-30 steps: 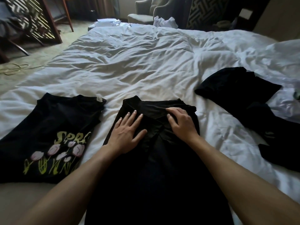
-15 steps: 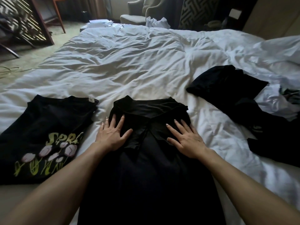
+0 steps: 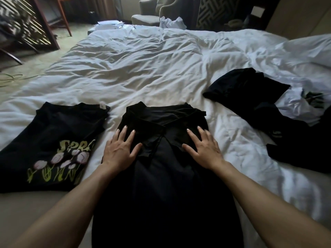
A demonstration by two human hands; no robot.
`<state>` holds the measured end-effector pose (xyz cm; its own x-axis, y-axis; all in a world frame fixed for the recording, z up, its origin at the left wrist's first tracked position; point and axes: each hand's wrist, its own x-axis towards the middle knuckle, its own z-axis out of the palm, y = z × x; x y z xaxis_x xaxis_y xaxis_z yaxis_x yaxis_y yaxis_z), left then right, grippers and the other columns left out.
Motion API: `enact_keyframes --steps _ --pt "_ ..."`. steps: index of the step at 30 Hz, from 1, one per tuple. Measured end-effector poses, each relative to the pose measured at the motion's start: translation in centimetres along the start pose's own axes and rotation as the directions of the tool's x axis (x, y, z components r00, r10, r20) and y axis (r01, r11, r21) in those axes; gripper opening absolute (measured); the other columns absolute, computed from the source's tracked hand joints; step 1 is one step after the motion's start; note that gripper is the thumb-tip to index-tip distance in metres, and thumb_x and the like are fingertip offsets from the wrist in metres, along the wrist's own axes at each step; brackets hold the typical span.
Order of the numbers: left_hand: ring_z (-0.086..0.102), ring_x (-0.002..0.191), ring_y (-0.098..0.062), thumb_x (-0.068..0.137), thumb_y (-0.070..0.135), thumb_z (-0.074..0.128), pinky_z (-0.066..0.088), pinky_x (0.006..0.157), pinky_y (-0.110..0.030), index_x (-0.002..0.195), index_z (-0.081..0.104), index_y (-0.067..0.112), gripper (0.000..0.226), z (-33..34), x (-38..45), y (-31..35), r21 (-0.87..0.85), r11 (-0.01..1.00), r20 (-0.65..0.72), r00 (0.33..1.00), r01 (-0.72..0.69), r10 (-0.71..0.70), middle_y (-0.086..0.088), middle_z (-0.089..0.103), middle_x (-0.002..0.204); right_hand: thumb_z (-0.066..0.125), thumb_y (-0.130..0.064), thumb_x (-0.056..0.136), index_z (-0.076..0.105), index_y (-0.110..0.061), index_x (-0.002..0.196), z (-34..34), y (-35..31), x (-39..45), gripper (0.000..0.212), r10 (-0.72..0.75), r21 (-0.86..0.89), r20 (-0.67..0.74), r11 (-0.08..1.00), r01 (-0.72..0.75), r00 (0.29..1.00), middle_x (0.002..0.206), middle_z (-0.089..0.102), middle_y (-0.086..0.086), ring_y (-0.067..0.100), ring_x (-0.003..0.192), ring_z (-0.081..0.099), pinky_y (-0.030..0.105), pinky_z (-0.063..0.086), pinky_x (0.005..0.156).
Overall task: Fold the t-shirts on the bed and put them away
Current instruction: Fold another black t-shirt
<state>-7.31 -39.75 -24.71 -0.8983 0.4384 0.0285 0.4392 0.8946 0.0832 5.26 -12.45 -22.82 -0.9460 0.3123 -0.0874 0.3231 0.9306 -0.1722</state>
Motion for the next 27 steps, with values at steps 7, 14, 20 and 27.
enact_keyframes --steps 7,14,20,27 --pt "0.011 0.151 -0.027 0.100 0.055 0.033 0.015 0.120 -0.042 0.156 0.022 0.027 0.064 -0.8 -7.9 2.0 -0.049 0.993 0.002 0.995 0.104 -0.104 -0.006 0.016 0.164 0.037 -0.059 0.097 0.017 -0.026 0.156 0.4 -2.7 -6.7 0.070 0.074 -0.005 -0.058 0.997 -0.074 0.996 0.160 0.014 0.012 0.031 0.145 0.017 0.043 0.028 0.113" --pt "0.043 0.127 -0.040 0.089 0.047 0.062 0.041 0.098 -0.051 0.146 0.036 0.007 0.075 -0.9 -16.8 2.5 -0.349 0.835 -0.110 0.866 0.426 -0.488 -0.019 0.041 0.144 0.060 -0.052 0.089 0.041 -0.006 0.131 -0.4 -2.4 -13.8 0.065 0.471 0.312 -0.017 0.841 -0.443 0.882 0.131 0.052 0.019 0.038 0.120 0.053 0.041 0.045 0.090" --pt "0.069 0.094 -0.036 0.079 0.030 0.079 0.056 0.080 -0.042 0.107 0.068 -0.003 0.045 -2.9 -19.3 1.0 -0.803 0.337 0.339 0.842 0.491 -0.420 -0.020 0.072 0.100 0.076 -0.023 0.084 0.066 -0.001 0.105 -1.0 -3.0 -17.6 0.032 0.337 0.859 0.228 0.372 -0.351 0.914 0.091 0.071 0.011 0.026 0.086 0.069 0.033 0.058 0.074" --pt "0.070 0.088 -0.037 0.085 0.015 0.073 0.060 0.073 -0.036 0.115 0.066 -0.002 0.035 -3.3 -24.0 -0.4 -0.886 0.036 0.460 0.886 0.463 -0.062 -0.023 0.072 0.104 0.074 -0.010 0.083 0.069 0.000 0.095 -0.9 -1.7 -21.8 0.016 0.092 0.872 0.455 0.152 -0.465 0.885 0.073 0.071 0.013 0.023 0.060 0.069 0.029 0.056 0.054"
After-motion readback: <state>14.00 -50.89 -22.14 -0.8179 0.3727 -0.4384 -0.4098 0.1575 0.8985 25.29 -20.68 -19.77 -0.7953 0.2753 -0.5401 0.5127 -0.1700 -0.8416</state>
